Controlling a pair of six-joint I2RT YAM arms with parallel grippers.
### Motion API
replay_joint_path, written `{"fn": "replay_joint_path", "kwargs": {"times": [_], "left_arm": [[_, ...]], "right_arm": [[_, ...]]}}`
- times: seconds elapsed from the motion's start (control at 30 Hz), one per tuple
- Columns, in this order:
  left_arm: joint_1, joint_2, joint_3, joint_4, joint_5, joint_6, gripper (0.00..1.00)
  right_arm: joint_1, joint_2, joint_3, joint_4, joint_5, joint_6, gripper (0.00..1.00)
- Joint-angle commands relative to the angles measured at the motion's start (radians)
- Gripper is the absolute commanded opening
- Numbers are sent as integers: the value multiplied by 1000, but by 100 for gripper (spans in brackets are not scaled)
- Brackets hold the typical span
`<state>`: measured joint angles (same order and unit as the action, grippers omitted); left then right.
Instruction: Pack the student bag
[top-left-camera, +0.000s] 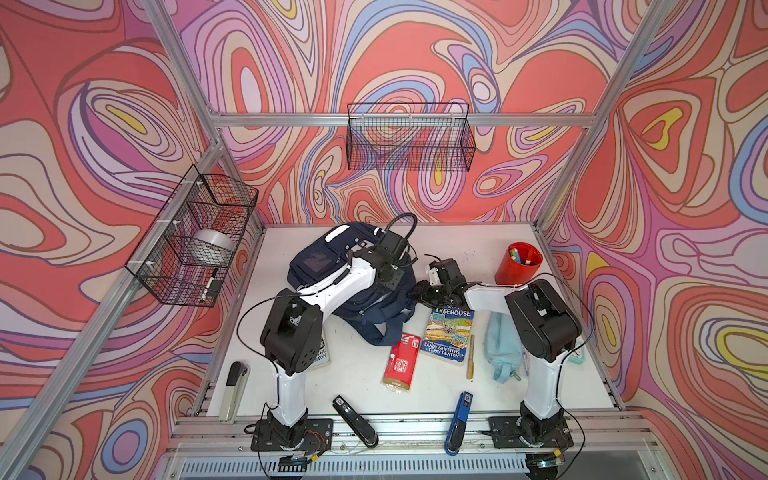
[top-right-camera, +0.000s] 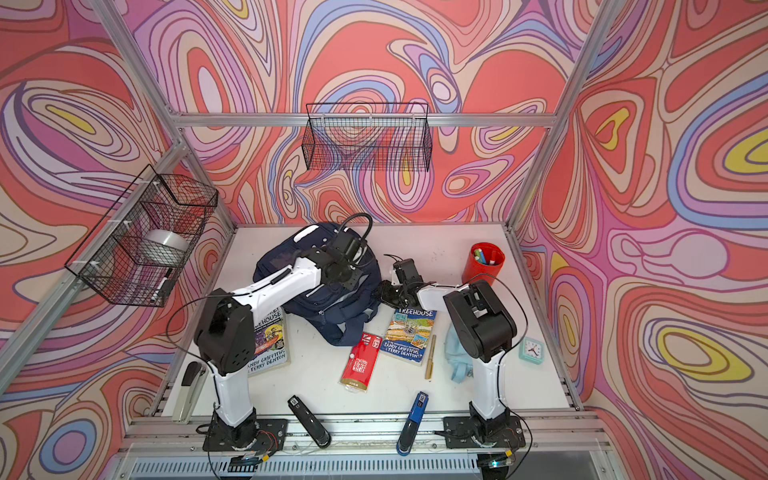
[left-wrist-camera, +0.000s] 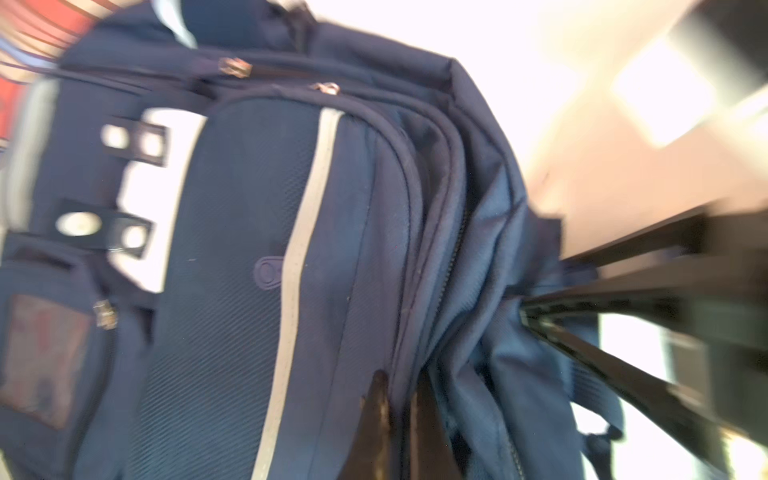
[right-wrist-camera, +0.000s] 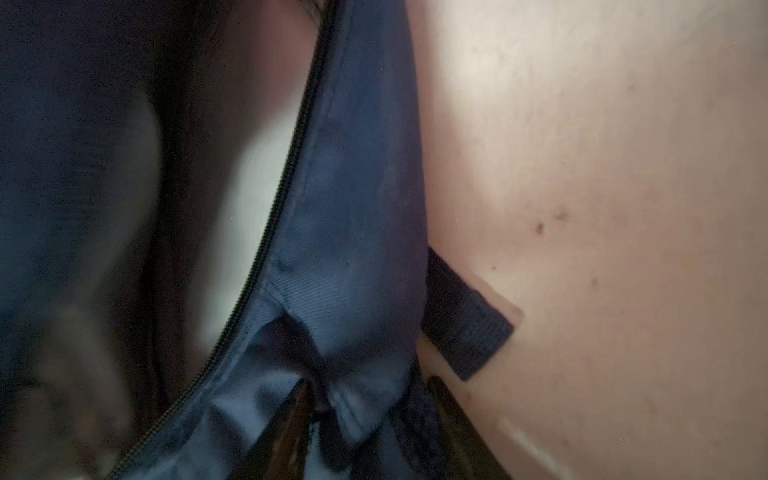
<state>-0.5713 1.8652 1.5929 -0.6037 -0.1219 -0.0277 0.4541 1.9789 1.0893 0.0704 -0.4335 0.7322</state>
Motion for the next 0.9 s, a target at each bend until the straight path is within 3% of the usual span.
{"fn": "replay_joint_path", "kwargs": {"times": [0.0,0.13,0.27,0.4,0.47,0.63,0.73,0.87], "left_arm": [[37,-101,76,-3,143,-42,0],[56,-106,73,-21,199,-43,0],[80,-169,-67,83,283,-68,0],[187,-258,-241,307,571,-189,0],[220,-238,-234,332,657,-199,0],[168,-153,-111,175,541,-53,0],[167,-132,-107,155,539,-41,0],[159,-140,-128,131,483,-16,0]], "right_arm": [[23,51,-19,-34,11,-5,47],[27,59,-24,-14,2,4,46],[31,25,-29,-53,40,-20,46],[29,9,-34,-98,84,-51,46],[39,-14,-40,-106,114,-70,46],[47,-149,-60,-122,144,-97,62],[46,-288,-44,-283,252,-139,95],[27,-453,-74,-509,361,-144,98]]}}
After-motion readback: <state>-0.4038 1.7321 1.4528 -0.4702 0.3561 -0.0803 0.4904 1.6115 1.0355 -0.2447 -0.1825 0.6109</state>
